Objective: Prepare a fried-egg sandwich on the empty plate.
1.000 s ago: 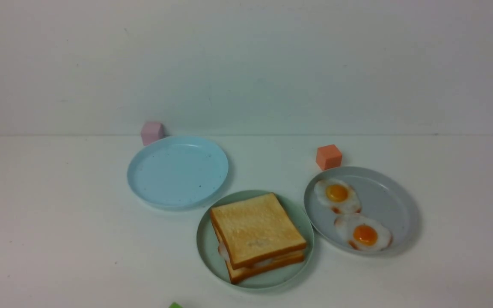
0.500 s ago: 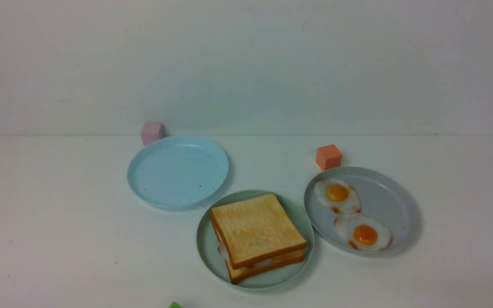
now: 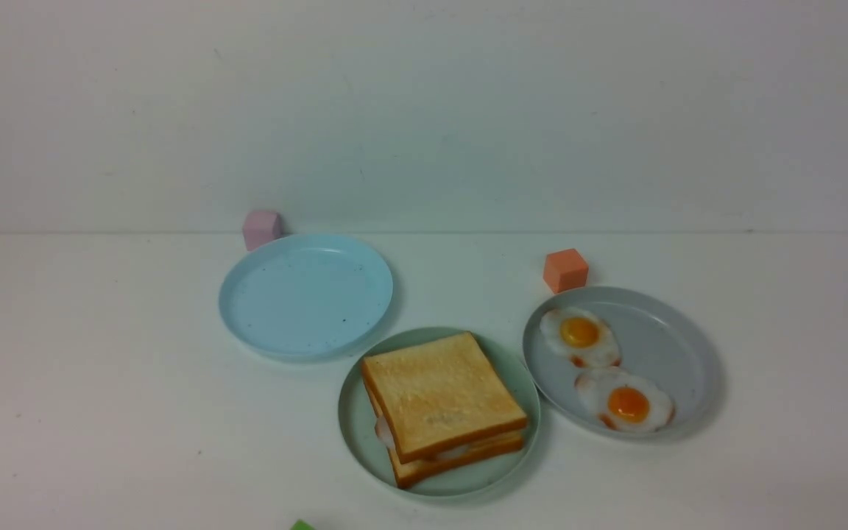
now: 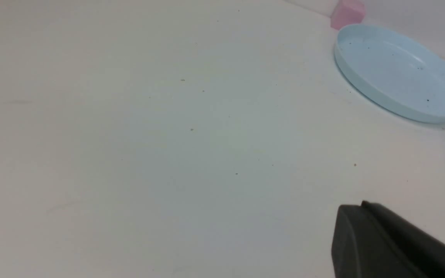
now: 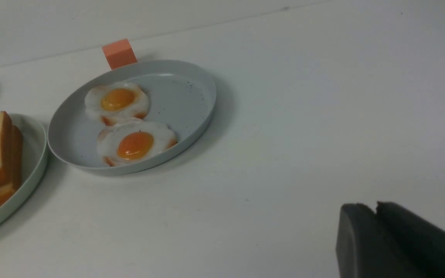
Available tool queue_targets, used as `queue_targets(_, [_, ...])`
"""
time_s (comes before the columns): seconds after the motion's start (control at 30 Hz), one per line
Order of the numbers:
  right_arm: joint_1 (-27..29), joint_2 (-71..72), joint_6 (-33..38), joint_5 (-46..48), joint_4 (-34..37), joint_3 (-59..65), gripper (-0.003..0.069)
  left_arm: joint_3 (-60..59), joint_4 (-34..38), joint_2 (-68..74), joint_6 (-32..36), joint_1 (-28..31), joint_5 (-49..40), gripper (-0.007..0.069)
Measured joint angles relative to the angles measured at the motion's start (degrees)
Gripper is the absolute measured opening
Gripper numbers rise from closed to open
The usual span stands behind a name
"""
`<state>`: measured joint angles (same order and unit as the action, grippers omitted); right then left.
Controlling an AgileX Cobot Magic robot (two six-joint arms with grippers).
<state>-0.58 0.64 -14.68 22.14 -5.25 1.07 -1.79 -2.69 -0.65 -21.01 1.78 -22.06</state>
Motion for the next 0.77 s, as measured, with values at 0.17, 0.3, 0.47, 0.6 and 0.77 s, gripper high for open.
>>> queue_targets(0.17, [0.0, 0.0, 0.0, 0.0, 0.0, 0.0, 0.0085, 0.0, 0.0, 0.0, 0.0, 0.0, 0.0, -0.0003])
queue_targets(0.3, [0.0, 0.0, 0.0, 0.0, 0.0, 0.0, 0.009, 0.0, 0.0, 0.0, 0.0, 0.0, 0.0, -0.0003])
queue_targets(0.47, [0.0, 0.0, 0.0, 0.0, 0.0, 0.0, 0.0095, 0.0, 0.0, 0.0, 0.0, 0.0, 0.0, 0.0])
queue_targets(0.6, [0.0, 0.0, 0.0, 0.0, 0.0, 0.0, 0.0102, 0.0, 0.0, 0.0, 0.0, 0.0, 0.0, 0.0005])
queue_targets(0.77, [0.0, 0.0, 0.0, 0.0, 0.0, 0.0, 0.0106, 0.0, 0.0, 0.0, 0.0, 0.0, 0.0, 0.0009])
